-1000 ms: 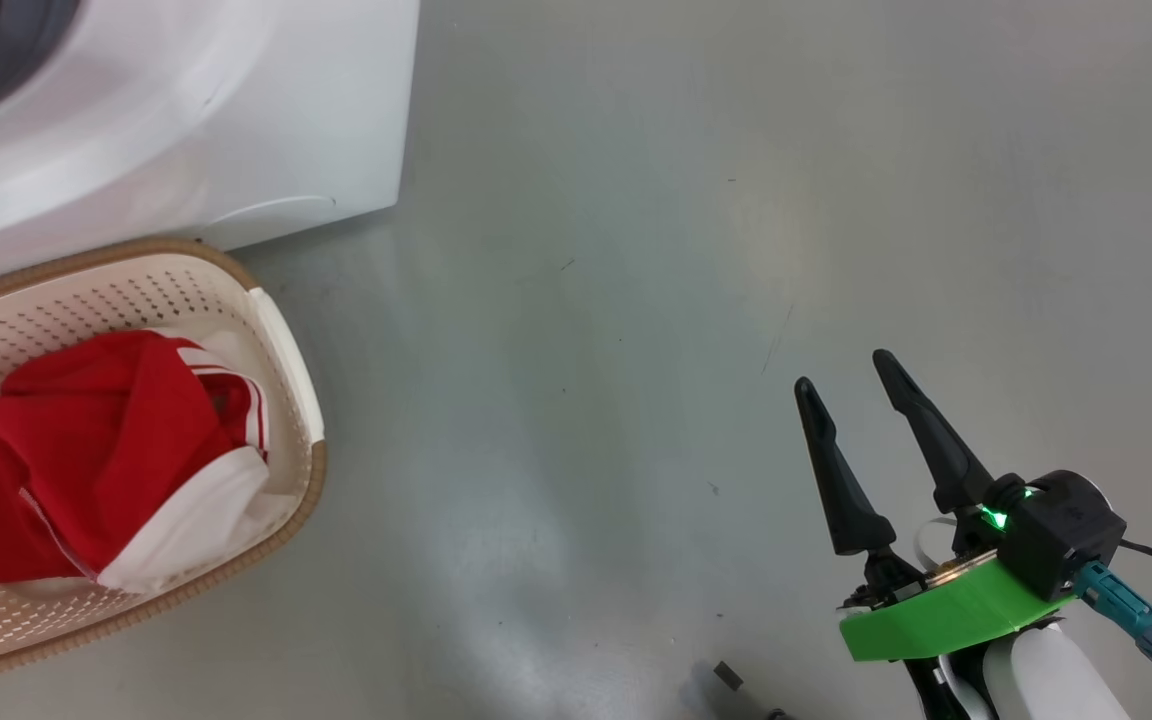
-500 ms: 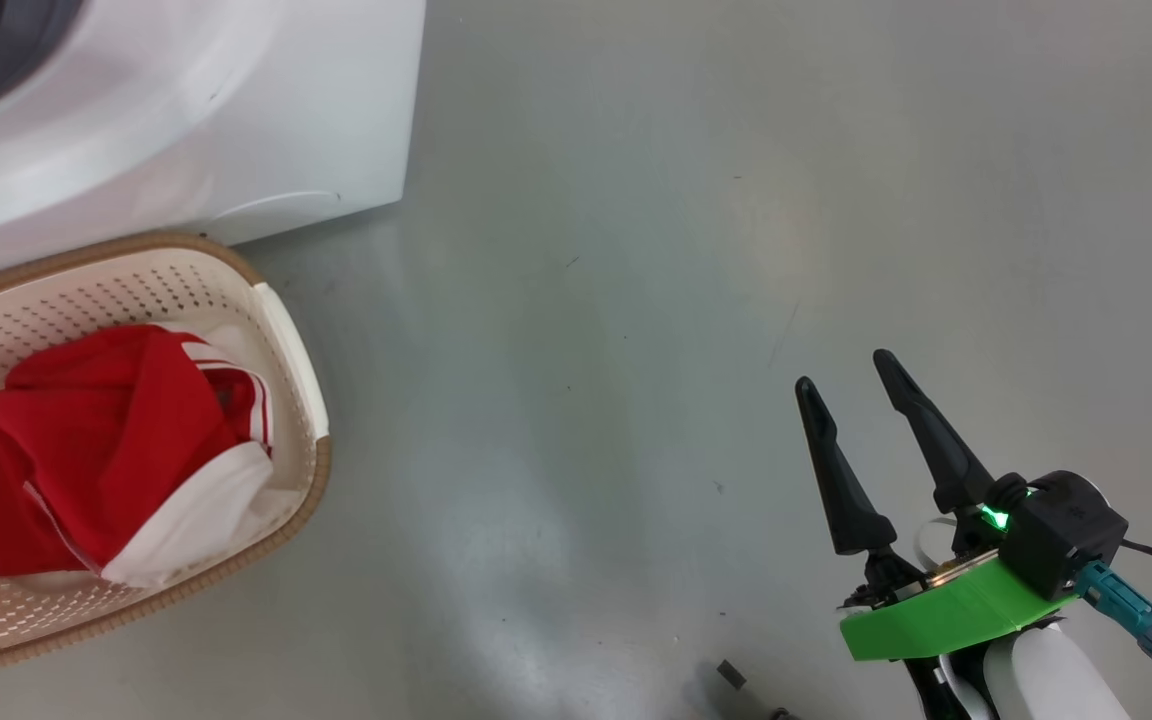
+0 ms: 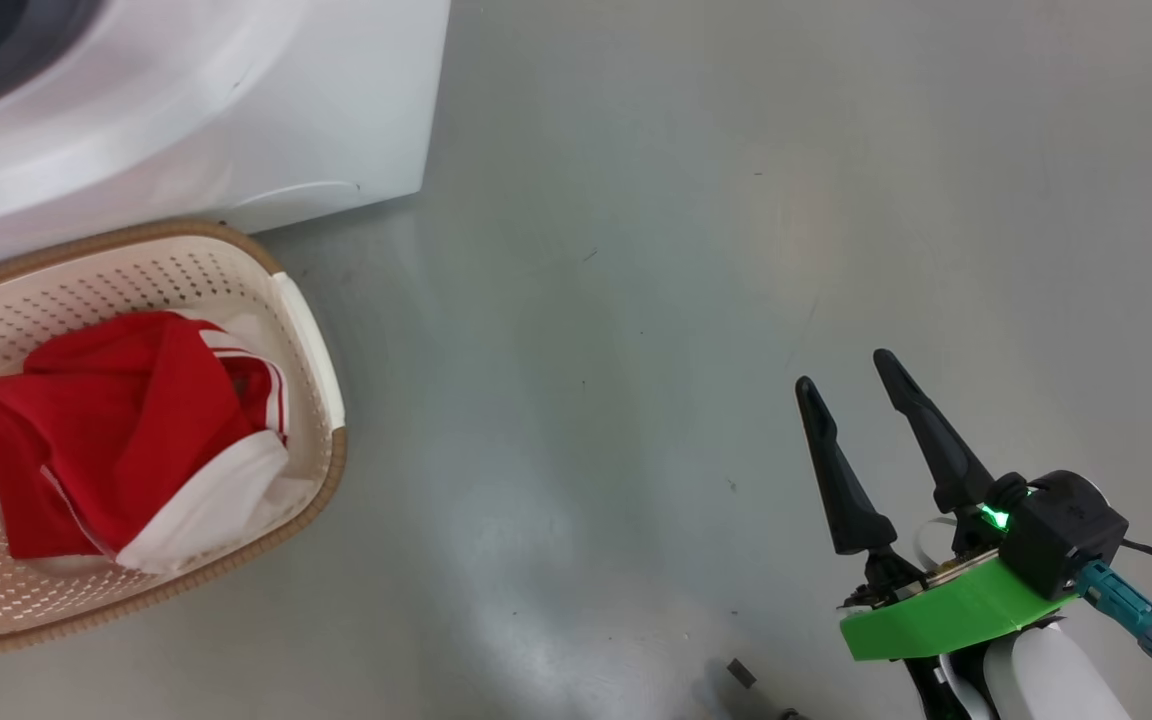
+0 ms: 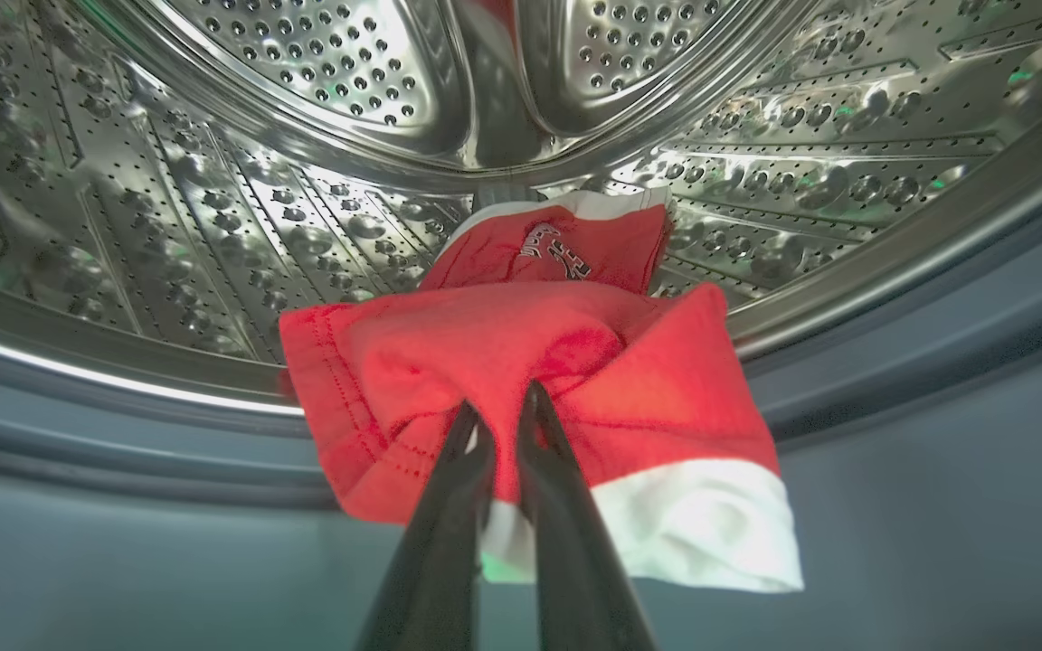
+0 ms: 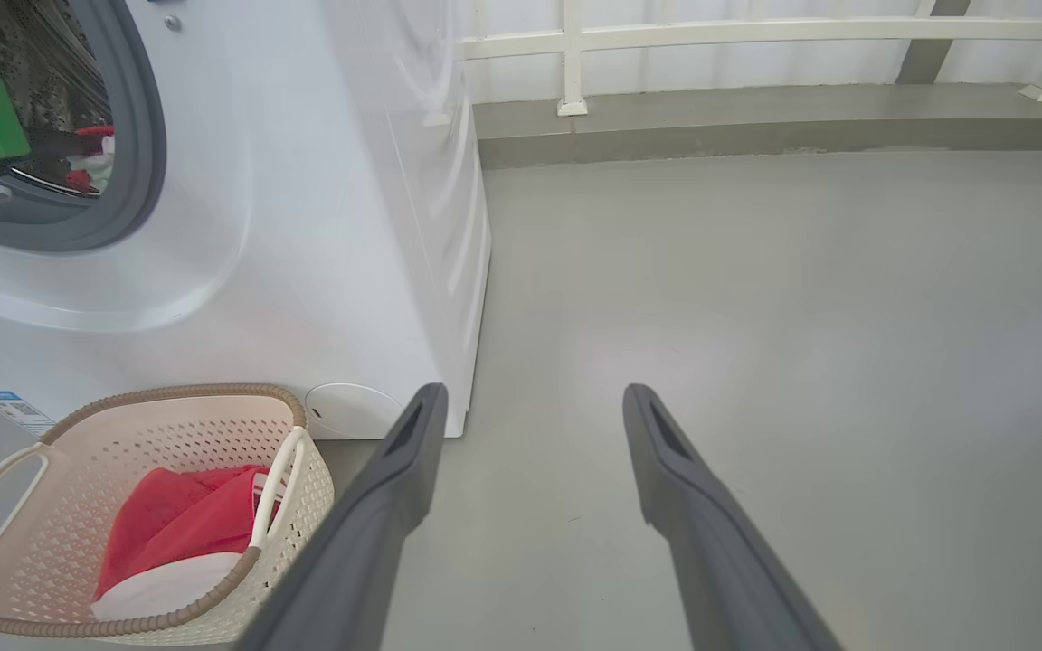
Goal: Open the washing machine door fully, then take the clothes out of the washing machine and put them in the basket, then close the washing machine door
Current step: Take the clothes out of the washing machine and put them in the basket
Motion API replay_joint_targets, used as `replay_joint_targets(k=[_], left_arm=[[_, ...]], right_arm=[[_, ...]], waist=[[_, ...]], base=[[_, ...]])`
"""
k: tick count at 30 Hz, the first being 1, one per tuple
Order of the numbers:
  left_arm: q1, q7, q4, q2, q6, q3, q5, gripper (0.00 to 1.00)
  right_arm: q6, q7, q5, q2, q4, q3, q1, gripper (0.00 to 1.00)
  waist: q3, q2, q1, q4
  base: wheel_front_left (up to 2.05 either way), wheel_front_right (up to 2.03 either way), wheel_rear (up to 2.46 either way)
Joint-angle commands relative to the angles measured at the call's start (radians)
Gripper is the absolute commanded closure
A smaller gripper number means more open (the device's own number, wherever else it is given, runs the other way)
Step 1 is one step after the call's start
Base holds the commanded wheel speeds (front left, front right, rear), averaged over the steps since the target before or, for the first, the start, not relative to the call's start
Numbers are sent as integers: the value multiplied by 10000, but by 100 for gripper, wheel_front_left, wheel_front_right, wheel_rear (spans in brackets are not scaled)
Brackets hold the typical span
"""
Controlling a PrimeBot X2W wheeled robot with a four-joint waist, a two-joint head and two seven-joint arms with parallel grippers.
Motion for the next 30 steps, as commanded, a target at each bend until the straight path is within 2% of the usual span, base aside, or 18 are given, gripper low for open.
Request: replay_joint_targets(k=[1, 10, 17, 23, 30], left_arm=[[-6, -362, -306, 468, -37, 9, 11, 100], [116, -1545, -635, 545, -244, -209, 125, 100], [574, -1916, -1356, 654, -292, -306, 212, 100], [1381, -1964, -2523, 712, -326, -223, 195, 100], [2809, -1968, -4464, 748, -92, 54, 190, 100]], right_arm=[[62, -63, 138, -133, -195, 228, -112, 0], [62, -63, 179, -133, -221, 172, -171, 0], [62, -63, 280, -133, -244, 169, -202, 0], [62, -63, 326, -133, -263, 157, -244, 0], [62, -63, 304, -133, -265, 72, -244, 0]], waist=[[-7, 0, 0, 44], [-33, 0, 0, 213], [-35, 0, 0, 385], [-111, 0, 0, 496], [-301, 0, 0, 650]], base=[[0, 0, 0], [0, 0, 0], [0, 0, 0], [0, 0, 0], [0, 0, 0]])
